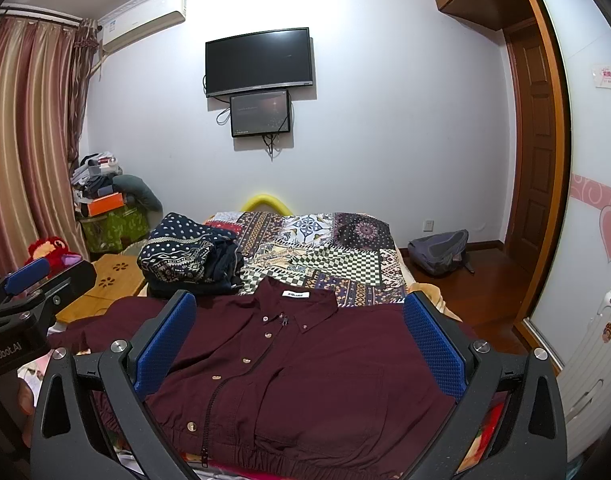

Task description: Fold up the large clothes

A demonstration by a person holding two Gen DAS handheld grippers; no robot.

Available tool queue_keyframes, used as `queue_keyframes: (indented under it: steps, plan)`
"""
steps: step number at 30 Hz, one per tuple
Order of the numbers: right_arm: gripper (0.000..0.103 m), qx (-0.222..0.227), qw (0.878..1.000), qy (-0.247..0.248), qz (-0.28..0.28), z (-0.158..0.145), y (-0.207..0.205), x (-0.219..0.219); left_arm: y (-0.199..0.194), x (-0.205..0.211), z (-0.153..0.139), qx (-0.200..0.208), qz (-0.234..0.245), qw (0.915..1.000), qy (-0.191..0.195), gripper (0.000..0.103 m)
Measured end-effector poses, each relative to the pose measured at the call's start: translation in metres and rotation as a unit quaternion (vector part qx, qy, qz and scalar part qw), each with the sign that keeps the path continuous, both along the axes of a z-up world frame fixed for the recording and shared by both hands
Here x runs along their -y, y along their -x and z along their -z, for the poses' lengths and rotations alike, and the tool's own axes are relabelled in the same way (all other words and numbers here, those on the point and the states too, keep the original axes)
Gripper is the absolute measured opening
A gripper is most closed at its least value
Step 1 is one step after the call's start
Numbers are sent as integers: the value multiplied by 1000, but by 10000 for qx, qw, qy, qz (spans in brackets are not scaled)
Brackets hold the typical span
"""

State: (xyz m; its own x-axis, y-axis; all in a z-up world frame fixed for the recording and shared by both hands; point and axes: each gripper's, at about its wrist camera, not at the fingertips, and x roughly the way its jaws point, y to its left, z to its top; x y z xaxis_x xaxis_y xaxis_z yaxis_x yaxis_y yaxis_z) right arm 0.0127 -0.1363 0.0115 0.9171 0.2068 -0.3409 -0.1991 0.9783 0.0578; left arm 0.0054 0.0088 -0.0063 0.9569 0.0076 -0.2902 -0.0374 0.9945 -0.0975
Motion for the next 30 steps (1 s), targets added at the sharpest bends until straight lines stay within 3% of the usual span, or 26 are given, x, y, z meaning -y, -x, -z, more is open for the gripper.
queue_keyframes:
  steps: [30]
  plan:
    - [103,-76,10000,-3,11,6,-2,-1,0,-4,3,-45,-24,10000,25,103]
